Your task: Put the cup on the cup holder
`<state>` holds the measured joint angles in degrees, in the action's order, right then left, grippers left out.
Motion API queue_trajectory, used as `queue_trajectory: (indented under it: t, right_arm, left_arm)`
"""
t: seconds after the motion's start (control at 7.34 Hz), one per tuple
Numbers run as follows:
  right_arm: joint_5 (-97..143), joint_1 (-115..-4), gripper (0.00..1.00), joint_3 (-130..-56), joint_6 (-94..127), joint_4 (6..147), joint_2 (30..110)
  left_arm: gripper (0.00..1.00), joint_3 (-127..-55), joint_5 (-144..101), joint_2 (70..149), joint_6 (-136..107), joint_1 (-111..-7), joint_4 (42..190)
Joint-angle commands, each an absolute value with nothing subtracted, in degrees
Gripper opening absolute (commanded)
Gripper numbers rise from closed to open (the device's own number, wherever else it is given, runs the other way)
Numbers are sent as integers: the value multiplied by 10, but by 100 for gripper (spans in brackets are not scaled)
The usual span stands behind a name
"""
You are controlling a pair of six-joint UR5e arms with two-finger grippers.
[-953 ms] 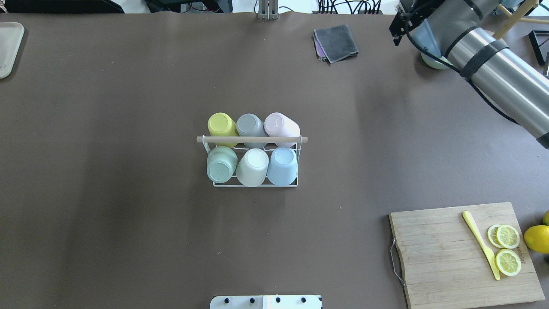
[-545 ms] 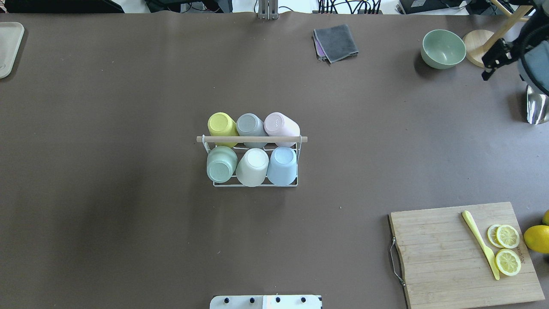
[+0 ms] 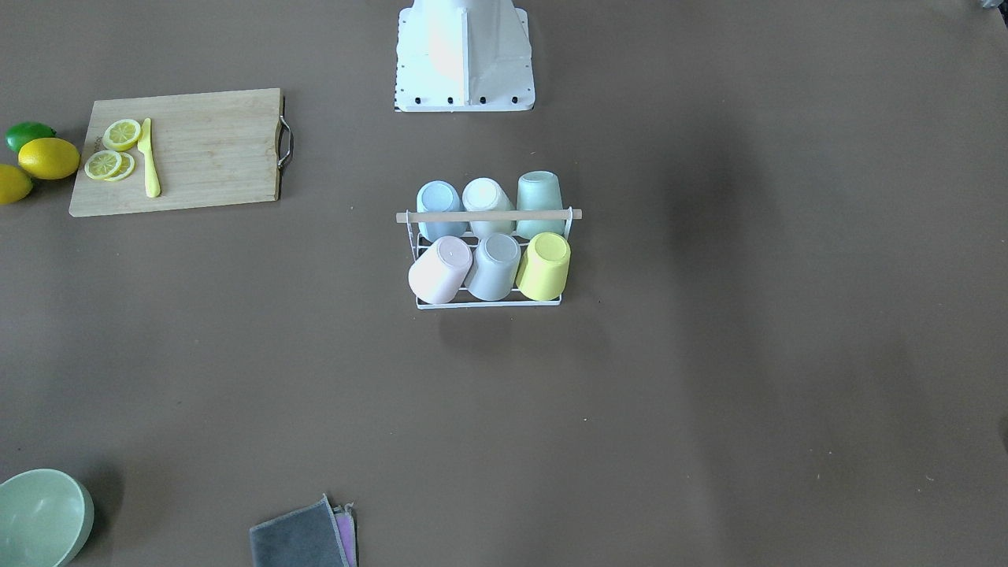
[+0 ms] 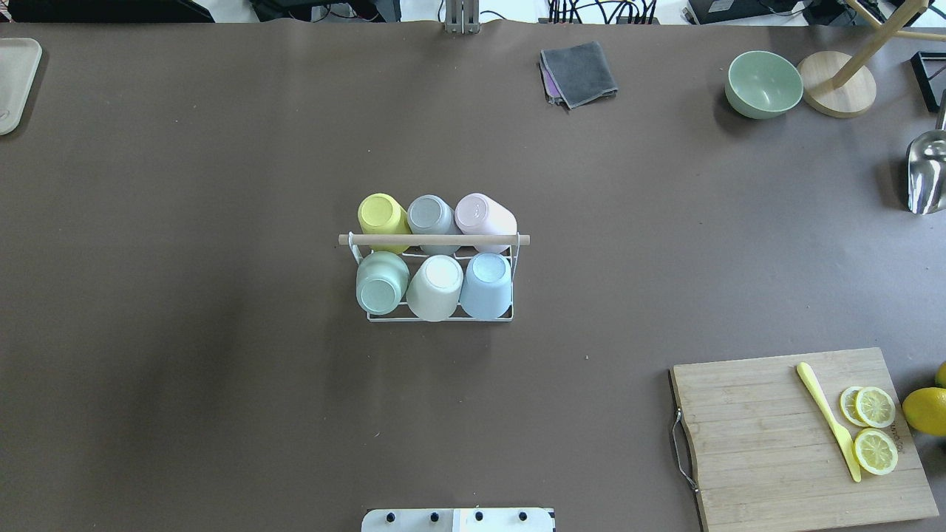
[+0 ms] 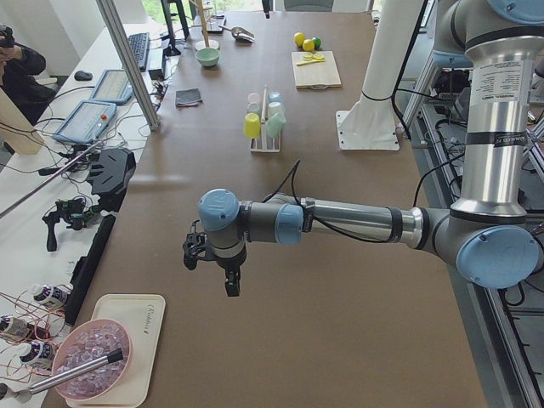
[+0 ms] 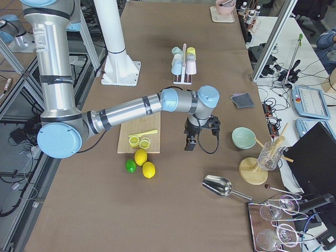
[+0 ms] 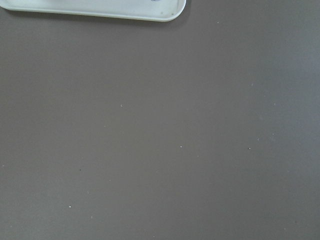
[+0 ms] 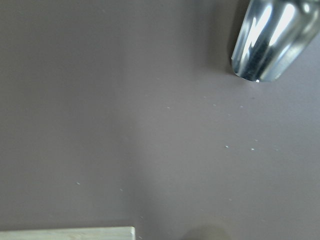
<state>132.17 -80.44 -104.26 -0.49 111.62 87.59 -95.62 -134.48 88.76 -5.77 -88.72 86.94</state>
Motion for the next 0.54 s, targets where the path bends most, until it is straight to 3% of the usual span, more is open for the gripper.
queue_trajectory:
  t: [0.0,0.41]
  right_arm:
    - [1300,-880,100,-1007,-197,1115,923]
    - [1279,-926,100,-1004,-243,1050,962]
  left_arm:
    - [98,-955,-1342,884,-40,-887,870]
    - [98,-953,-1342,885,-40,-887,870]
